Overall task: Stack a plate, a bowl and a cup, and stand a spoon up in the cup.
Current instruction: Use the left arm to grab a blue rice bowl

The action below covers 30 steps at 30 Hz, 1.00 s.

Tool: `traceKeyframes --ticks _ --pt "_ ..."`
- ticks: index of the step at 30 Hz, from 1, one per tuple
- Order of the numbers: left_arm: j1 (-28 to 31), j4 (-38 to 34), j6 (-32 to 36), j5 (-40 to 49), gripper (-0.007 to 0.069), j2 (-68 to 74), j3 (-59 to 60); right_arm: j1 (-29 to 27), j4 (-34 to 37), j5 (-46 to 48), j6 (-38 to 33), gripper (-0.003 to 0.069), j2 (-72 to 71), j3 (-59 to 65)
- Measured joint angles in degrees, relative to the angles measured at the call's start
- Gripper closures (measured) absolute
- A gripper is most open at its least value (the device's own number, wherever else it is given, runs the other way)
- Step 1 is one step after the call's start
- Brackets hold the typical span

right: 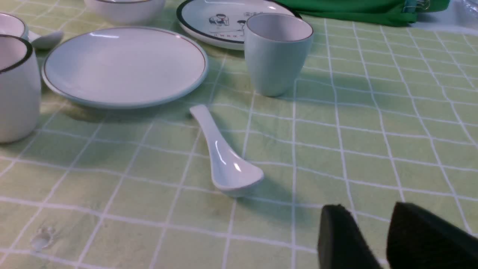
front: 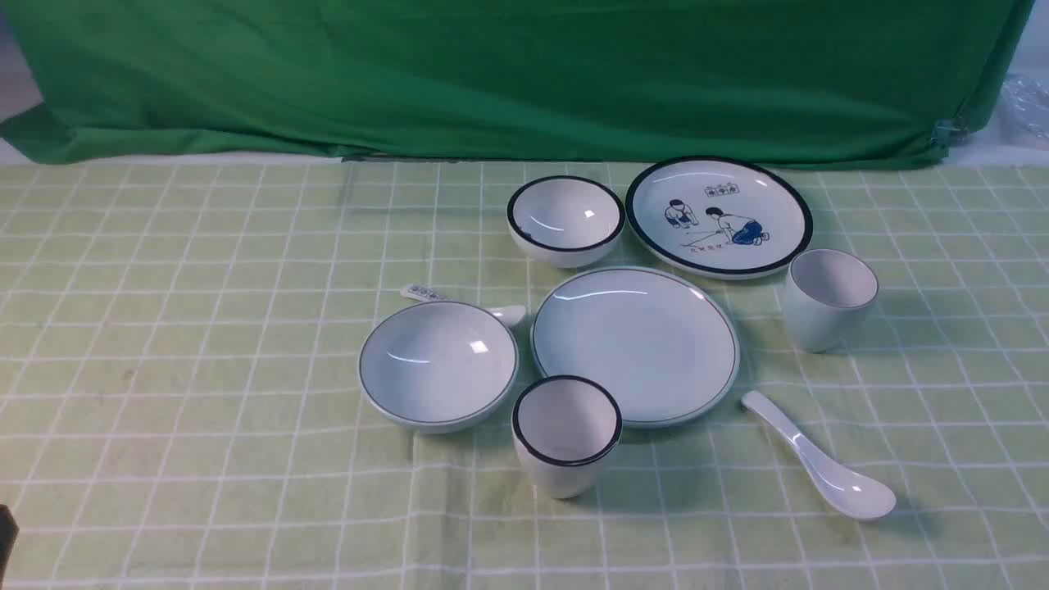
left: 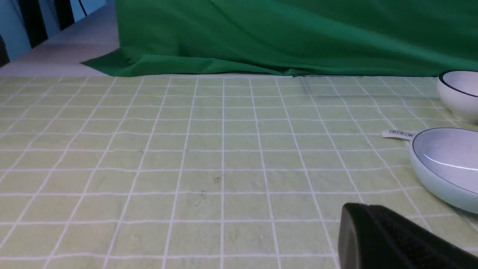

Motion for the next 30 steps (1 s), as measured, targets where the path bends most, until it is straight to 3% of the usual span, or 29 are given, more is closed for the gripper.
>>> traceKeyframes --ticks 13,19,22,26,27,30 --pt "0.0 0.5 0.2 -0.2 0.0622 0.0 0.0 0.0 0.0 0.0 0.0 0.0421 0.0 0.0" --pt "0.0 12.3 6.8 -0.3 0.0622 0.0 0.0 0.0 0.0 0.0 0.0 0.0421 0.0 0.0" --pt "0.0 16.3 6.9 -2.0 0.0622 0.0 0.0 0.0 0.0 0.0 0.1 0.0421 0.0 0.0" --pt "0.0 5.1 1.0 -8.1 0.0622 0.0 0.0 0.0 0.0 0.0 0.1 0.0421 0.0 0.0" --pt "0.0 -3.1 -1.5 -11.0 0.0622 0.0 0.0 0.0 0.0 0.0 0.1 0.0421 0.0 0.0" --pt "0.0 -14.0 -3.2 -14.3 0.0622 0.0 0.0 0.0 0.0 0.0 0.1 0.0421 0.0 0.0"
